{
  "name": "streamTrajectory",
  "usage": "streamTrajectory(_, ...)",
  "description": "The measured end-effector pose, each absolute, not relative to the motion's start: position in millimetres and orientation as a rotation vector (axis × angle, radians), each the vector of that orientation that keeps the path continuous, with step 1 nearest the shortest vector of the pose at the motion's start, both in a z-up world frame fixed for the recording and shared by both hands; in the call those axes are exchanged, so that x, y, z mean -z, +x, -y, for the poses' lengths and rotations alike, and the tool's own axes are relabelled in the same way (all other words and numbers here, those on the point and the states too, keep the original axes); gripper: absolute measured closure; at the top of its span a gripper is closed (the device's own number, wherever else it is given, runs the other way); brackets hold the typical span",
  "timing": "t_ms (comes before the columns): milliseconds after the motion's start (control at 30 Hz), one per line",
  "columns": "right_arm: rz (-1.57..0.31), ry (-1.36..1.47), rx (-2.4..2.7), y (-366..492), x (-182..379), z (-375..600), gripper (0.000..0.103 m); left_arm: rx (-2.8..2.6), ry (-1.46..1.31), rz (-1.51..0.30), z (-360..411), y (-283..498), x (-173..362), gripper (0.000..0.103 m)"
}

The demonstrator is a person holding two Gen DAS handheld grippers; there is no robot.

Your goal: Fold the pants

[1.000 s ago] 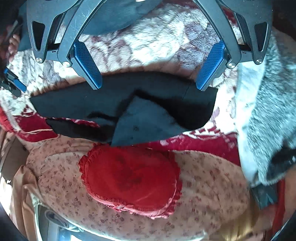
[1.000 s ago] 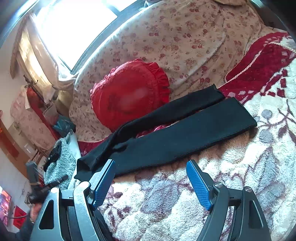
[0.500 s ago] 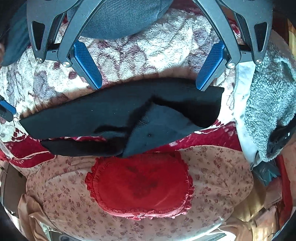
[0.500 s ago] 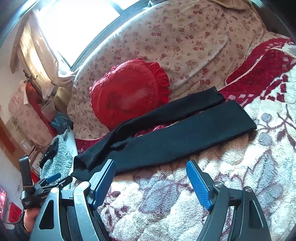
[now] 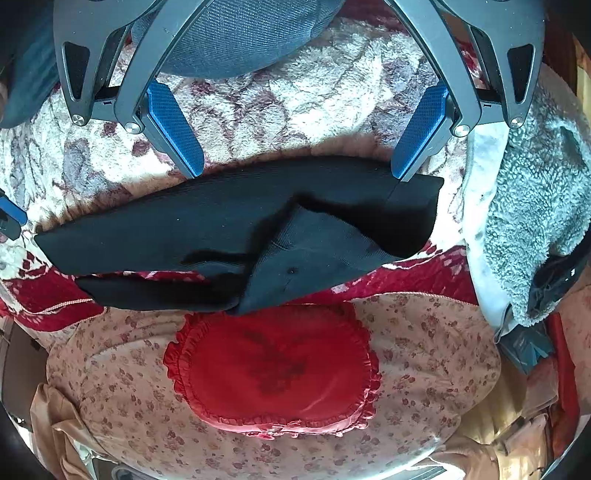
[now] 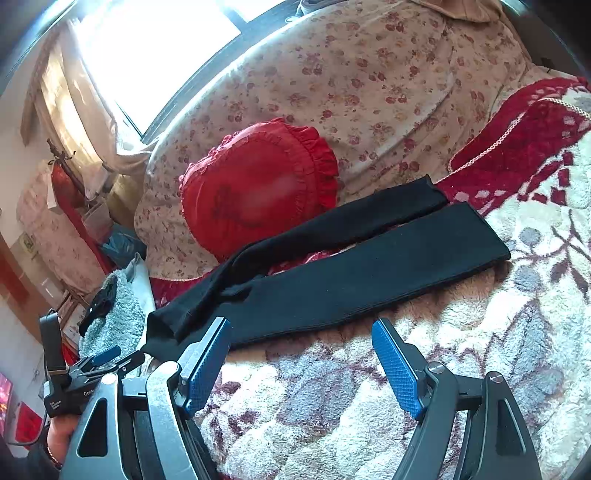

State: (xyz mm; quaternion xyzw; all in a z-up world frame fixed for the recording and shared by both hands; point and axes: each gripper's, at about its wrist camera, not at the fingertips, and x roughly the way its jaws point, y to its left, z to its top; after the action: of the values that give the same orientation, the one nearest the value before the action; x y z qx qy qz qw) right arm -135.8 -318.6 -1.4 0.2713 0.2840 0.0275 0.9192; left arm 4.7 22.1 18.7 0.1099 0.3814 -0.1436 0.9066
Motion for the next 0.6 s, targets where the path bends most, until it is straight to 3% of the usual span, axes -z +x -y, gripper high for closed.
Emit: streamTrajectory(600,-0.558,0.564,-0.073,-138.5,-1.6,312.7,0.026,0.298,0.204,-0.795,-31.5,7.0,-32.6,0.001)
